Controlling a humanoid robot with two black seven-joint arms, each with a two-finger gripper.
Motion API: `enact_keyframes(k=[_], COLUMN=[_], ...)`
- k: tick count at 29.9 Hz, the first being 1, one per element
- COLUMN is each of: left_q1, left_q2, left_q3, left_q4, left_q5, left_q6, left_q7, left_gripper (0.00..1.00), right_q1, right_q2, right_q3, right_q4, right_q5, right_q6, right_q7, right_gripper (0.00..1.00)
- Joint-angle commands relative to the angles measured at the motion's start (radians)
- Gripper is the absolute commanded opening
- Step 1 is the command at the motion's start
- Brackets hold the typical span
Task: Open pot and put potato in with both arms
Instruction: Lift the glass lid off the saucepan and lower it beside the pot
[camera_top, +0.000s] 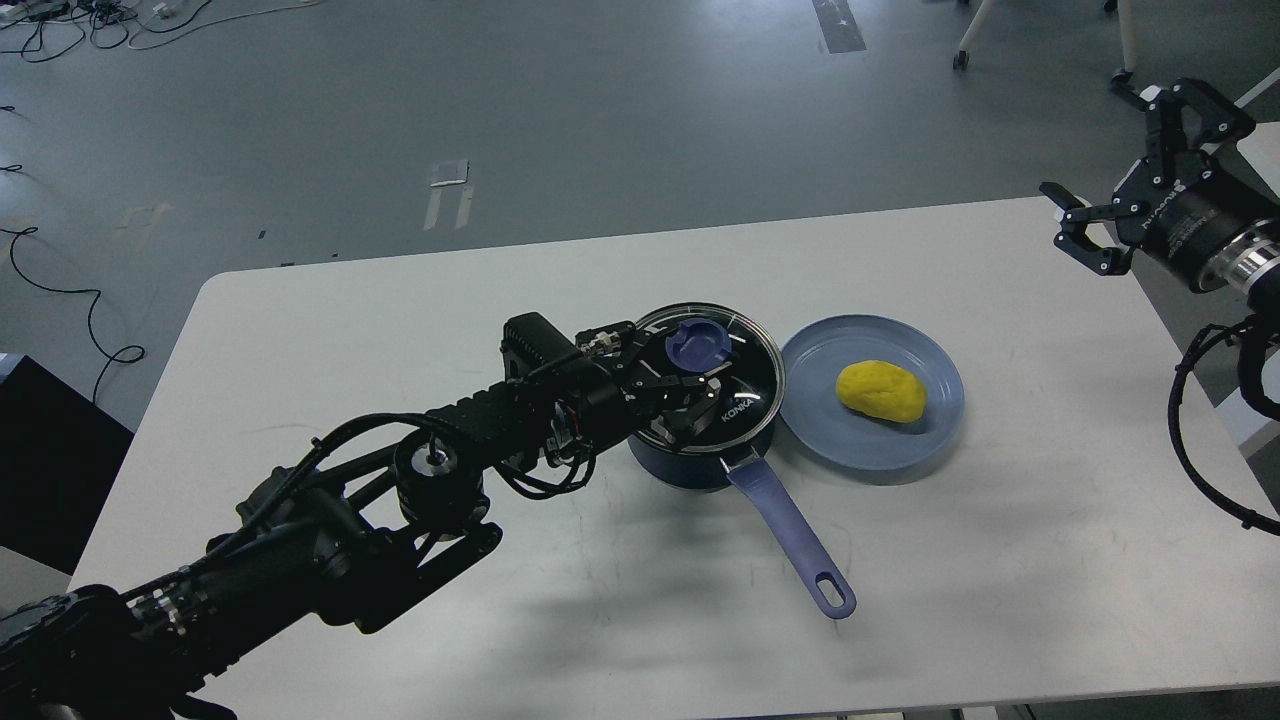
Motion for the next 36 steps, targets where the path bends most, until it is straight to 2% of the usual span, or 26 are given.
enact_keyframes(k=[1, 7, 15, 22, 28, 36], left_q1=[-0.009, -0.037, -0.026, 0.006, 0.093, 0.141], left_q2=[0.044, 0.156, 0.338, 0.446, 0.487, 0.472], left_q3=[-0.006, -0.007, -0.016, -0.012, -0.012, -0.009], left_q4=[-0.035, -0.082, -0.118, -0.118, -0.118, -0.104], left_q5=[0.000, 0.000, 0.000, 0.000, -0.031, -0.077], left_q6=[0.000, 0.017, 0.101, 0.150, 0.175, 0.175], left_q7=[0.000, 0.000, -0.001, -0.006, -0.043, -0.049], left_gripper=[0.64, 0.60, 0.60, 0.60, 0.60, 0.60], right_q1=[0.000, 0.000, 0.000, 0.003, 0.006, 0.009], right_q2=[0.000, 0.002, 0.006, 0.008, 0.009, 0.009], right_q3=[0.004, 0.004, -0.001, -0.005, -0.005, -0.005], right_q4=[0.000, 0.000, 0.000, 0.000, -0.002, -0.012], right_q5=[0.000, 0.000, -0.002, -0.003, -0.003, -0.003], right_q6=[0.000, 0.000, 0.000, 0.000, 0.000, 0.002], right_q7=[0.000, 0.000, 0.000, 0.000, 0.000, -0.001], right_gripper=[1.00, 1.00, 1.00, 1.00, 1.00, 1.00])
